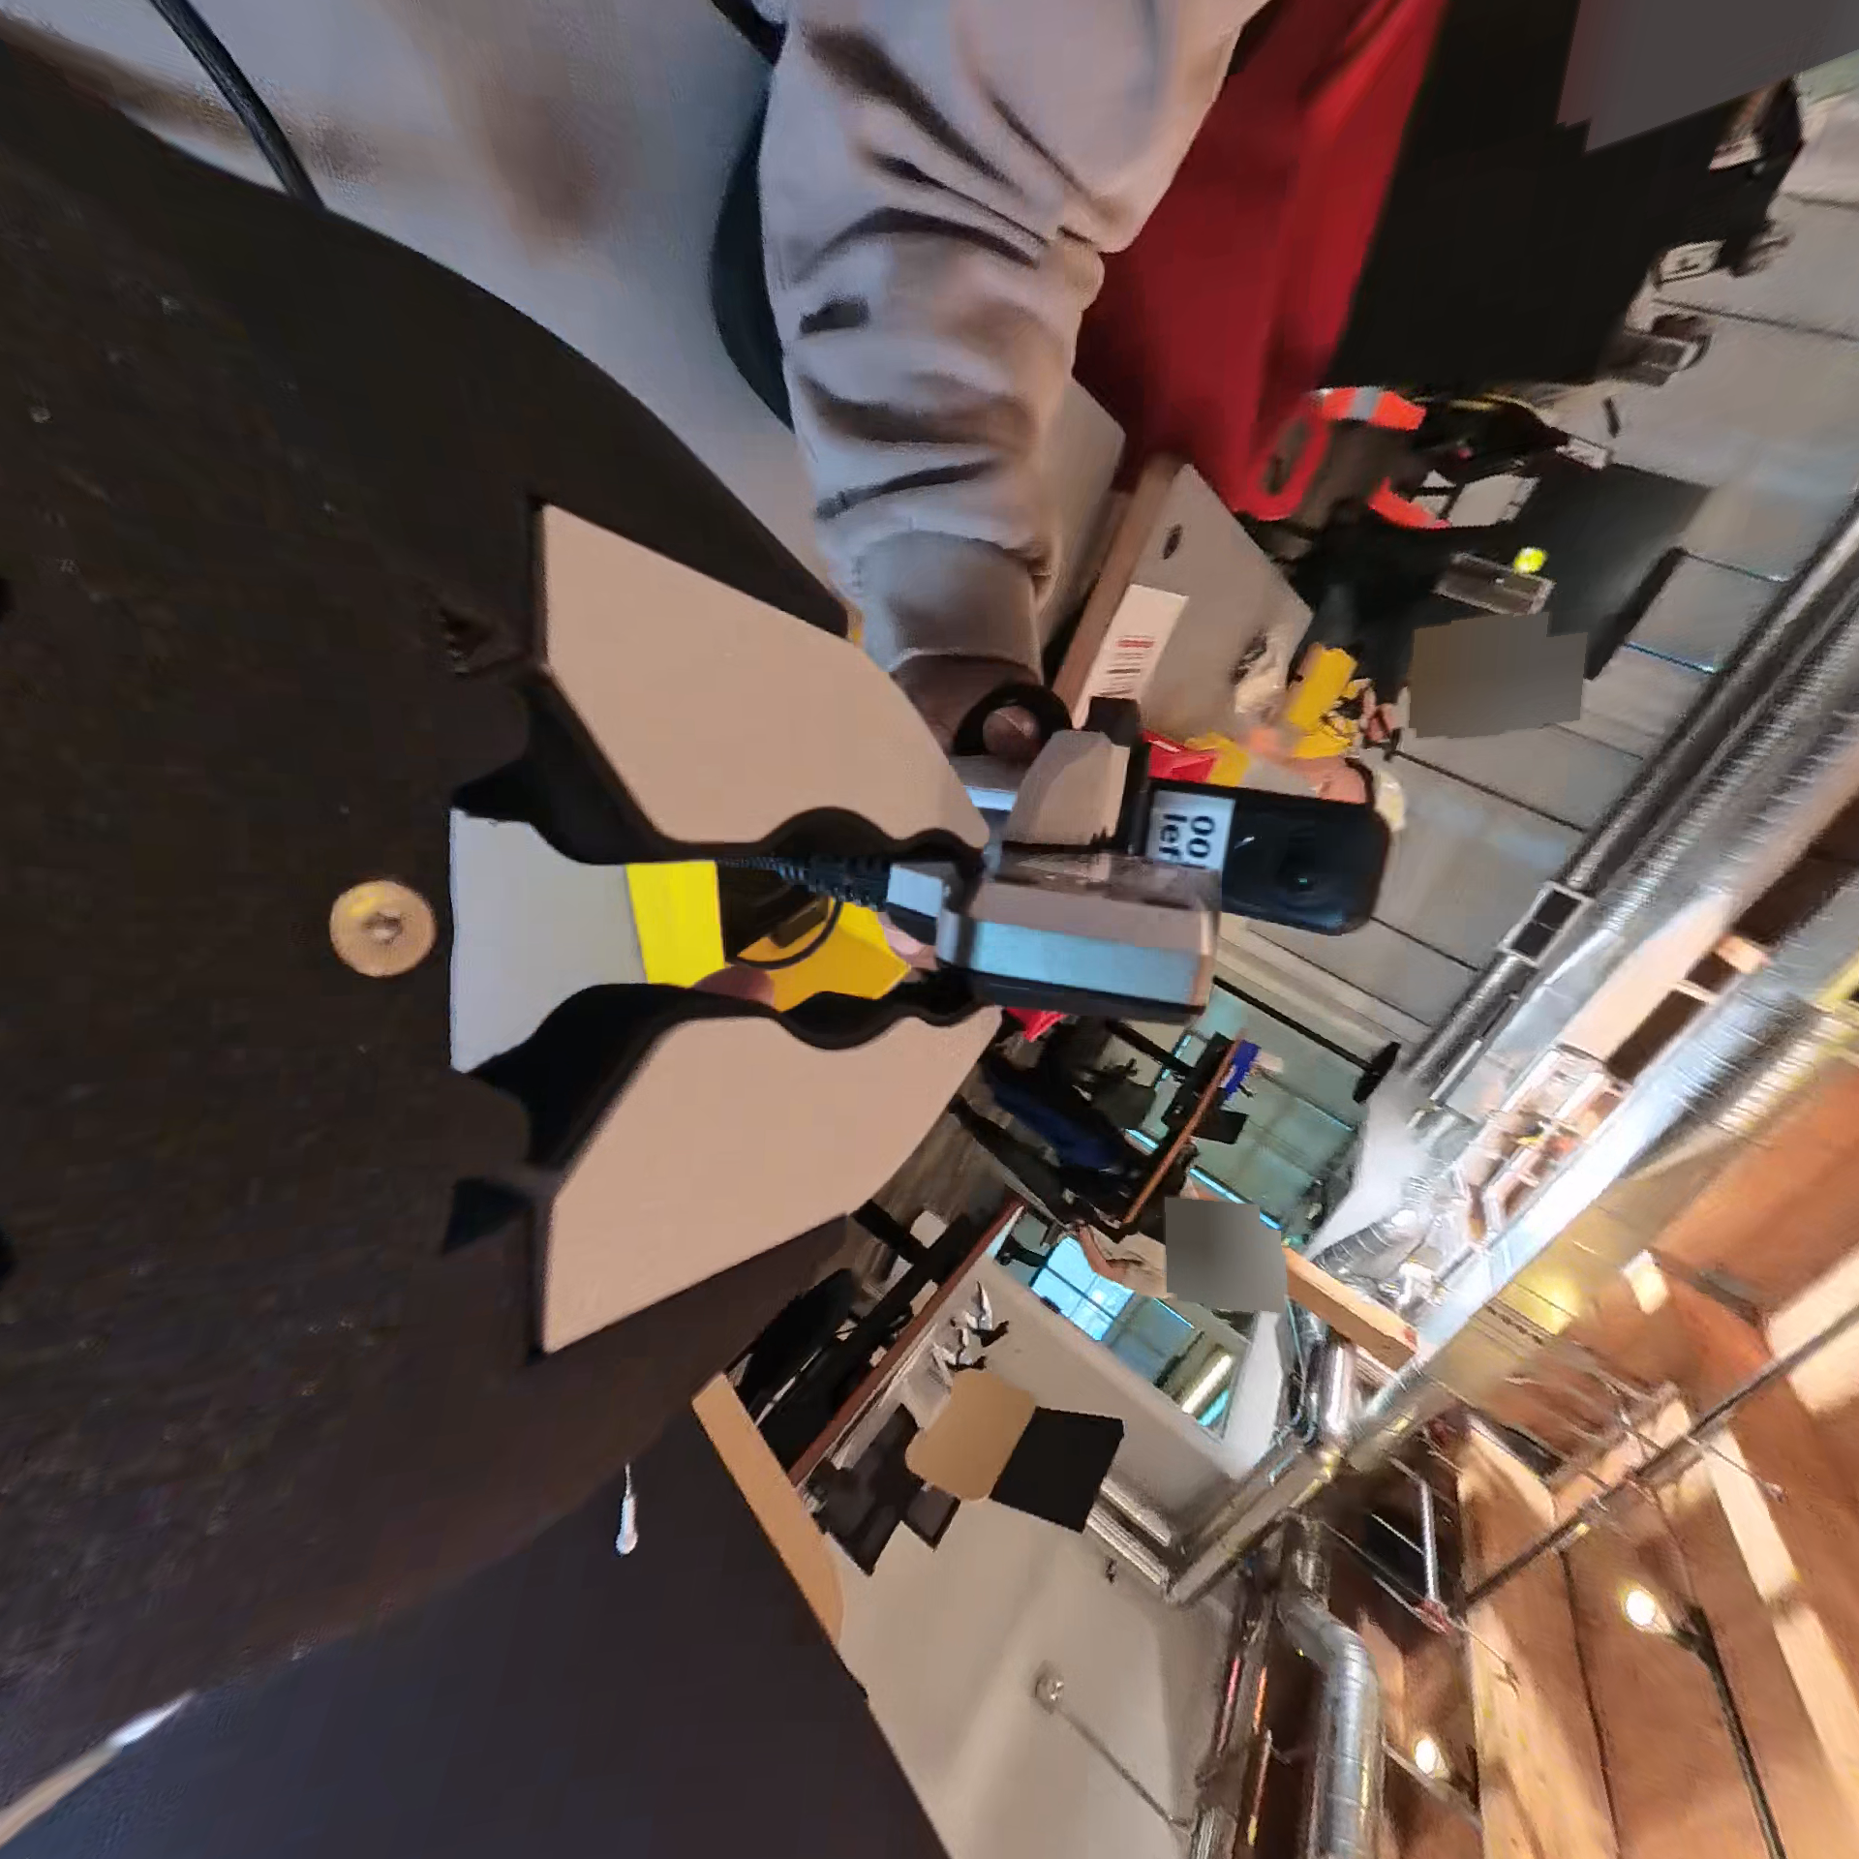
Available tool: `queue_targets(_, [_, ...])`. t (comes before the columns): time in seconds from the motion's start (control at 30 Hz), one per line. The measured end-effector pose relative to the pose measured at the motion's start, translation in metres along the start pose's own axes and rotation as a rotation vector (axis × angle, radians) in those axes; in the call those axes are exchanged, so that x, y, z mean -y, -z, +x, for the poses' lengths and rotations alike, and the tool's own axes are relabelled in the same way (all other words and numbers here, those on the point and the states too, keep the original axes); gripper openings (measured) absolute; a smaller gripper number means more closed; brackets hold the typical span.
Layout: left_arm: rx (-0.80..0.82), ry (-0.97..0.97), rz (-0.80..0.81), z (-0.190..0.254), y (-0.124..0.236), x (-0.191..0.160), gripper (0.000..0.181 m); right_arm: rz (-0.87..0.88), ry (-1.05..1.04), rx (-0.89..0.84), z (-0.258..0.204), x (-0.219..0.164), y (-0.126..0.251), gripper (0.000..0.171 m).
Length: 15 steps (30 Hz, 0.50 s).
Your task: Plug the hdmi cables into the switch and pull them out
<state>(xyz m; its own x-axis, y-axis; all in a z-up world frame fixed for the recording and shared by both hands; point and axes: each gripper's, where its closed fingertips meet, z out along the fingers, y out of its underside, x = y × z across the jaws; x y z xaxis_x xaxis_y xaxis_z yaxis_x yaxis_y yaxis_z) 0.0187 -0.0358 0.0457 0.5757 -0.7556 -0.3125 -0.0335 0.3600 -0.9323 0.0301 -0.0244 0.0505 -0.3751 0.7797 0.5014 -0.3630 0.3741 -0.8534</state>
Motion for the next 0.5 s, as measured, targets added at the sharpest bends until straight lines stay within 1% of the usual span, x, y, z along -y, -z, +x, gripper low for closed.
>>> queue_targets(0.17, [-0.053, 0.123, 0.171, -0.002, 0.001, 0.007, 0.022, 0.05, -0.051, -0.007, 0.003, 0.0, -0.003, 0.031])
queue_targets(0.27, [-0.082, 0.189, 0.262, -0.003, 0.001, 0.01, 0.022, 0.051, -0.058, -0.007, 0.001, -0.002, -0.008, 0.032])
queue_targets(0.37, [-0.088, 0.2, 0.244, -0.002, -0.007, -0.001, 0.022, 0.018, -0.044, -0.018, -0.002, -0.007, -0.016, 0.034])
queue_targets(0.43, [-0.099, 0.216, 0.26, -0.001, -0.01, -0.001, 0.022, 0.006, -0.022, -0.04, -0.002, -0.009, -0.019, 0.033])
queue_targets(0.5, [-0.084, 0.197, 0.237, -0.003, -0.009, -0.004, 0.022, -0.029, 0.006, -0.049, -0.001, -0.013, -0.019, 0.031])
